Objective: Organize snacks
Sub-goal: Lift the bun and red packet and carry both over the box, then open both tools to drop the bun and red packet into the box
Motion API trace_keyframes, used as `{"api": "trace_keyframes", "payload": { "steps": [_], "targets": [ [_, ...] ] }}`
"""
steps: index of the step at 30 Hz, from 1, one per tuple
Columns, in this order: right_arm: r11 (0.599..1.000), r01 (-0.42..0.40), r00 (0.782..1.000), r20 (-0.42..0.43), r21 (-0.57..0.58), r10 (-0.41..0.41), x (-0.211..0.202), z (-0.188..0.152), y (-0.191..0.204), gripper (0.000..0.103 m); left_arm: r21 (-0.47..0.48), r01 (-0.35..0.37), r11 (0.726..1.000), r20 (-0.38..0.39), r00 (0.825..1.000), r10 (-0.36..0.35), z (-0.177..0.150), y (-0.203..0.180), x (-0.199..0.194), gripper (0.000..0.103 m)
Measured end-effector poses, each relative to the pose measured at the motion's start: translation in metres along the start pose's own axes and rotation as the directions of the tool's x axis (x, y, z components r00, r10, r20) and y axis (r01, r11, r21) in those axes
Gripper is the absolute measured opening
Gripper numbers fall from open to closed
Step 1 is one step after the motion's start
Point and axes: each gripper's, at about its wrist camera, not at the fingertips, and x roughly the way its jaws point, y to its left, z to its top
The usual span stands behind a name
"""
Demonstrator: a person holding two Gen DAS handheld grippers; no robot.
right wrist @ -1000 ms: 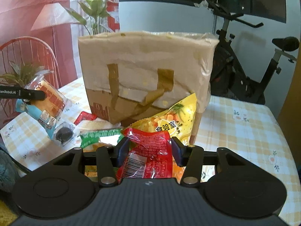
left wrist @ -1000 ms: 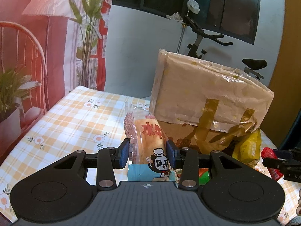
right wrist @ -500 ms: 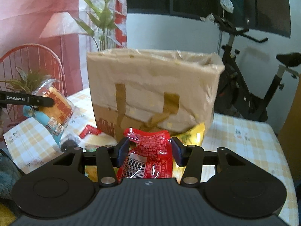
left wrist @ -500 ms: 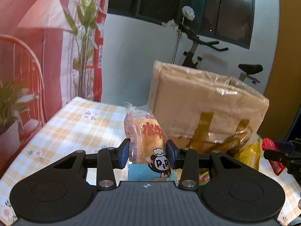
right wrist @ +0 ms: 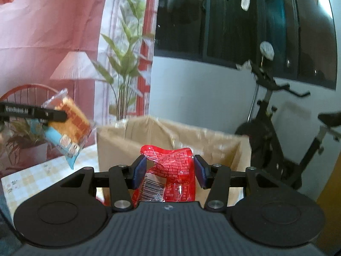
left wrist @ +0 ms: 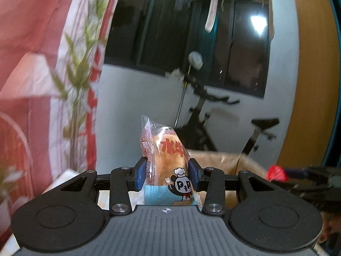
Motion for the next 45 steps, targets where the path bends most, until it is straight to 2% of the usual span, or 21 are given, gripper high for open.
{"api": "trace_keyframes", "payload": {
  "steps": [5,8,17,28,34,35,37,39,41,45],
  "targets": [
    [1.000,0.009,0.999,0.032,-0.029,-0.008,0.025,0.020,-0.011,0.051,0.014,0.032,0.999,0.070,0.997,-0.033,0.026,-0.020,0.022,0.043],
    [0.999,0.022,0.999,0.033,-0.034,-0.021,0.044,0.027,-0.019,0.051,0.035,0.041,0.999,0.075,0.996,-0.044,0.035,-0.032,0.041,0.043],
    [0.999,0.048,0.999,-0.012,-0.017,-0.049,0.095,0.030,-0.039,0.051,0.058,0.066,0.996,-0.013,0.998,-0.066,0.031,-0.050,0.109,0.043],
    [0.991,0.052,0.992,-0.117,0.124,-0.037,0.122,0.009,-0.069,0.051,0.109,0.065,0.992,-0.129,0.990,-0.050,0.010,-0.050,0.157,0.043],
    [0.986,0.066,0.987,-0.156,0.155,-0.041,0.124,0.005,-0.074,0.051,0.102,0.071,0.992,-0.192,0.980,-0.051,0.001,-0.043,0.166,0.045],
    [0.985,0.067,0.986,-0.163,0.160,-0.040,0.124,0.004,-0.074,0.052,0.097,0.079,0.992,-0.192,0.980,-0.059,0.001,-0.041,0.165,0.047],
    [0.984,0.067,0.983,-0.181,0.162,-0.037,0.124,0.004,-0.074,0.053,0.095,0.090,0.991,-0.188,0.980,-0.070,0.003,-0.039,0.161,0.061],
    [0.985,0.069,0.982,-0.184,0.156,-0.040,0.122,0.005,-0.072,0.056,0.105,0.087,0.991,-0.176,0.982,-0.067,0.004,-0.040,0.157,0.065],
    [0.986,0.071,0.982,-0.181,0.152,-0.043,0.119,0.006,-0.069,0.062,0.116,0.085,0.990,-0.171,0.983,-0.065,0.006,-0.042,0.152,0.065],
    [0.988,0.071,0.984,-0.173,0.134,-0.047,0.112,0.011,-0.060,0.062,0.120,0.087,0.989,-0.172,0.983,-0.065,0.011,-0.044,0.141,0.066]
  ]
}}
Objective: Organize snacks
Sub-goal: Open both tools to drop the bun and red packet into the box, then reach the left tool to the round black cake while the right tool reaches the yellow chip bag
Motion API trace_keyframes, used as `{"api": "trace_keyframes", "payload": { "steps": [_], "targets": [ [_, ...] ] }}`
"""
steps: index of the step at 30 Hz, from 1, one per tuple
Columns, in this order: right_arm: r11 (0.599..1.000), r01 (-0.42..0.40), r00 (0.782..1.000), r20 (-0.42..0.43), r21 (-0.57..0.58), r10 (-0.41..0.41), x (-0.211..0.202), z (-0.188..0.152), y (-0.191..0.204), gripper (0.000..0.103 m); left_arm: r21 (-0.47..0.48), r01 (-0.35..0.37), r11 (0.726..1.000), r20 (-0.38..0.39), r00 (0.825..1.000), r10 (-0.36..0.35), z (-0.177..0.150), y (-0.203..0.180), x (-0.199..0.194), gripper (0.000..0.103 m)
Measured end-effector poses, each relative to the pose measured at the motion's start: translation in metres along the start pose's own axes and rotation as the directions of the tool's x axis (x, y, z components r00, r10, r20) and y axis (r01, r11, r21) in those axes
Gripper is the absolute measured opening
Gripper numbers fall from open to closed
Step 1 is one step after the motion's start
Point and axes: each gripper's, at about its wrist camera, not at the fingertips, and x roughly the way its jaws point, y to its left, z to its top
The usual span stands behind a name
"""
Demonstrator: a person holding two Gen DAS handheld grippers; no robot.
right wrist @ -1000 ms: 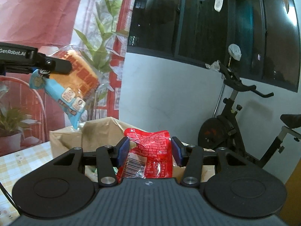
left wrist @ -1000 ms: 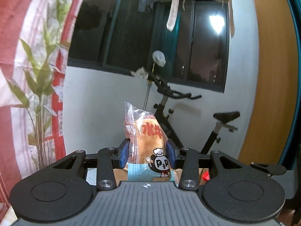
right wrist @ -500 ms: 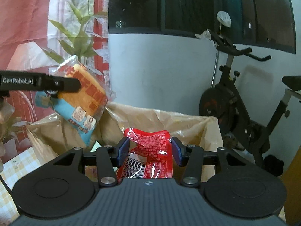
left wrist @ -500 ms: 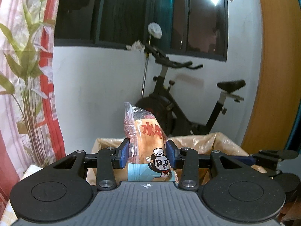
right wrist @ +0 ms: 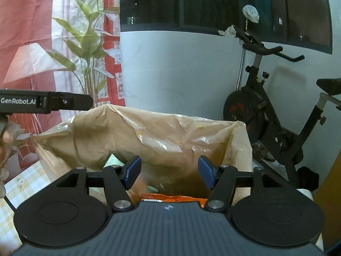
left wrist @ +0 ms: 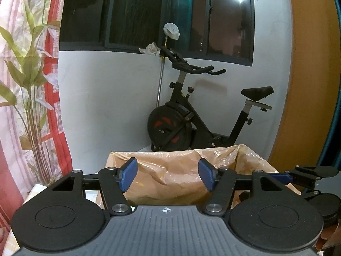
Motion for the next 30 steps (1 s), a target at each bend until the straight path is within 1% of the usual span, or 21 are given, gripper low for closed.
{"api": "trace_keyframes", "payload": {
  "steps": [7,15,17,24,30],
  "targets": [
    [1.000,-0.001,1.000,0.020,0.010,0.001,-0.022,-0.001,0.012,0.062,-0.003,-0.003,1.000,-0.017,1.000,0.003,-0.002,0.005,-0.024,0.066],
    [1.000,0.006,0.998,0.067,0.027,-0.007,-0.056,-0.010,0.024,0.063,-0.031,-0.012,0.999,-0.027,1.000,0.011,-0.017,0.020,-0.057,0.066],
    [0.999,0.009,0.997,0.081,0.031,-0.011,-0.064,-0.014,0.029,0.065,-0.036,-0.017,0.999,-0.026,1.000,0.016,-0.022,0.023,-0.066,0.066],
    [0.999,0.015,0.994,0.108,0.044,-0.020,-0.086,-0.032,0.046,0.065,-0.059,-0.048,0.997,-0.023,0.999,0.046,-0.045,0.032,-0.096,0.066],
    [0.999,0.034,0.994,0.106,0.022,-0.037,-0.099,-0.057,0.059,0.065,-0.093,-0.069,0.993,-0.037,0.997,0.065,-0.070,0.036,-0.115,0.066]
  ]
}}
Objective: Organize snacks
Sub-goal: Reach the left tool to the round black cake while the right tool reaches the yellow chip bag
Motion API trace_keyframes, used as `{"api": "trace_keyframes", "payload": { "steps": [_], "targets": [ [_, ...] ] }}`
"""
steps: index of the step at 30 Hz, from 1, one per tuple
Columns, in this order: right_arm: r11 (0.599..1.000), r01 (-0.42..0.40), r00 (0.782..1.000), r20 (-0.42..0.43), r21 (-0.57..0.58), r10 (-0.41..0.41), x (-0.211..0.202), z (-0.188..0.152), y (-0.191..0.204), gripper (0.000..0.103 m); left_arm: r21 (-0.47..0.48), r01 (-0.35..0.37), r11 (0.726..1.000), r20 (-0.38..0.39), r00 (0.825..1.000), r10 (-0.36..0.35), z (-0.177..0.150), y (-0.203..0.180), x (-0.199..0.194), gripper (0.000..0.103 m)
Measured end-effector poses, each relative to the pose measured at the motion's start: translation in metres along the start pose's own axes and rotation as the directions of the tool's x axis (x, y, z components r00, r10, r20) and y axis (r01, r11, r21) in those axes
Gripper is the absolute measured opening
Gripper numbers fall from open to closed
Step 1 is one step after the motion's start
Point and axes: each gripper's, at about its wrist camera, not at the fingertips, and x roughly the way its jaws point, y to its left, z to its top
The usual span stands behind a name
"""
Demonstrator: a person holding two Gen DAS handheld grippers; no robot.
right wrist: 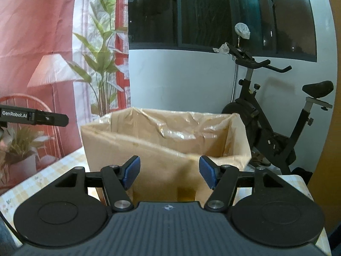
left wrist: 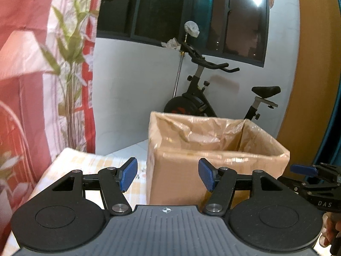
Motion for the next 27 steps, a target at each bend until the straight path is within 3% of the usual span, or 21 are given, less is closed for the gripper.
{"api": "trace_keyframes", "payload": {
  "steps": [13,15,17,22,27],
  "targets": [
    [1.000,0.009,0.991,-0.133,0.003,-0.009,-0.008,-0.056,0.002,0.065,-0.099,-0.017,0.995,-0.149,0.989,0.002,-0.062,0.012,0.007,0.066],
    [1.000,0.029,0.989,-0.147,0.012,-0.027,-0.007,-0.061,-0.002,0.067,-0.106,-0.024,0.994,-0.165,0.986,0.006,-0.067,0.014,0.009,0.066],
    [0.998,0.064,0.986,-0.155,0.019,-0.060,-0.007,-0.064,-0.006,0.079,-0.119,-0.032,0.992,-0.179,0.984,0.011,-0.073,0.017,0.010,0.066],
    [0.987,0.143,0.974,-0.186,0.076,-0.127,0.001,-0.068,-0.023,0.084,-0.139,-0.058,0.989,-0.199,0.980,0.029,-0.084,0.021,0.011,0.066],
    [0.966,0.164,0.964,-0.240,0.199,-0.115,0.021,-0.074,-0.040,0.086,-0.146,-0.075,0.986,-0.215,0.976,0.042,-0.092,0.023,0.012,0.066]
  ]
}}
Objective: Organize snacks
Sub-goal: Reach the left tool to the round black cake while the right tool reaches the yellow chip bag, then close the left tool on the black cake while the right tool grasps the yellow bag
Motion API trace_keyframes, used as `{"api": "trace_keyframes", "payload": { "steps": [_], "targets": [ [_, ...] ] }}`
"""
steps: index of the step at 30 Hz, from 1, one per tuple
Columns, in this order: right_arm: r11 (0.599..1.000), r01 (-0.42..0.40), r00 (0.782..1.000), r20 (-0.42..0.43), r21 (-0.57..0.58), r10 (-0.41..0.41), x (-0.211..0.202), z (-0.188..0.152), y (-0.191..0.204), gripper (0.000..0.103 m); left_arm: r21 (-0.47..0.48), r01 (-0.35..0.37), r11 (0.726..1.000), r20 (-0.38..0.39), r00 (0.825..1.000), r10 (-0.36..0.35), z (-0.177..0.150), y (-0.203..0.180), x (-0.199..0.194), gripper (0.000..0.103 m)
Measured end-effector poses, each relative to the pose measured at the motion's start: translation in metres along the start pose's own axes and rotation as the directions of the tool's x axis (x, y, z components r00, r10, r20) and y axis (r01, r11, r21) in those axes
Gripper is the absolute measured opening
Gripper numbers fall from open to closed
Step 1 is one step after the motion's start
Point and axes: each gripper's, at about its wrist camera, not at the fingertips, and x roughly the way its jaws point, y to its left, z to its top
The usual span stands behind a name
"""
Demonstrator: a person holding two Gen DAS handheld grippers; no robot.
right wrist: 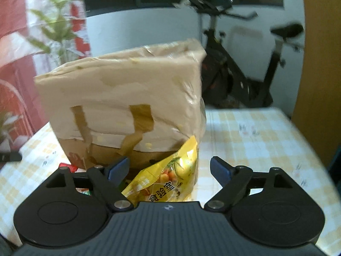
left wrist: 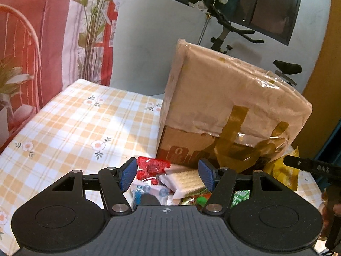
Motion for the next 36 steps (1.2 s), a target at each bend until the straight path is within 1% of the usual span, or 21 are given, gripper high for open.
{"api": "trace_keyframes", "payload": {
  "steps": [3,6,8,10,12,14,17,22,26,31,36],
  "targets": [
    [0.994,-0.024,0.998,-0.049,0.106,0.029,0.015,-0.003,-0.006,0.086,-0.001,-0.010,1.000,-0.007,1.000,0.010,-0.003,0.000,0.002,0.066],
    [0.993,-0.026,0.995,-0.096,0.116,0.037,0.026,-0.010,-0.005,0.086,-0.001,-0.015,1.000,-0.029,0.999,0.015,-0.006,0.002,0.007,0.066],
    [0.993,-0.024,0.993,-0.108,0.112,0.036,0.029,-0.016,-0.004,0.086,0.000,-0.015,1.000,-0.047,0.999,0.015,-0.008,0.003,0.011,0.066],
    [0.990,-0.035,0.995,-0.089,0.136,0.047,0.027,-0.020,-0.007,0.085,0.006,-0.016,1.000,-0.061,0.998,0.017,-0.010,0.003,0.014,0.066],
    [0.988,-0.047,0.996,-0.069,0.149,0.058,0.023,-0.022,-0.011,0.082,0.013,-0.021,1.000,-0.073,0.997,0.022,-0.012,0.003,0.016,0.066],
    [0.990,-0.054,0.997,-0.047,0.133,0.060,0.017,-0.025,-0.011,0.075,0.016,-0.034,0.999,-0.074,0.997,0.035,-0.014,0.003,0.017,0.066],
    [0.991,-0.072,0.997,-0.015,0.116,0.075,0.010,-0.031,-0.007,0.070,0.002,-0.047,0.999,-0.088,0.995,0.047,-0.018,0.006,0.020,0.066],
    [0.987,-0.107,0.994,0.013,0.116,0.107,0.000,-0.037,-0.005,0.069,0.007,-0.065,0.998,-0.127,0.990,0.066,-0.028,0.006,0.027,0.066],
    [0.986,-0.120,0.992,0.039,0.112,0.116,-0.007,-0.038,-0.005,0.069,0.015,-0.073,0.997,-0.153,0.985,0.074,-0.032,0.005,0.033,0.066],
    [0.985,-0.127,0.992,0.031,0.116,0.124,-0.007,-0.040,-0.006,0.069,0.034,-0.078,0.996,-0.168,0.982,0.082,-0.032,0.005,0.039,0.066],
    [0.984,-0.125,0.992,0.023,0.126,0.123,-0.006,-0.042,-0.007,0.069,0.058,-0.089,0.994,-0.216,0.971,0.099,-0.035,0.005,0.058,0.066]
  ]
}}
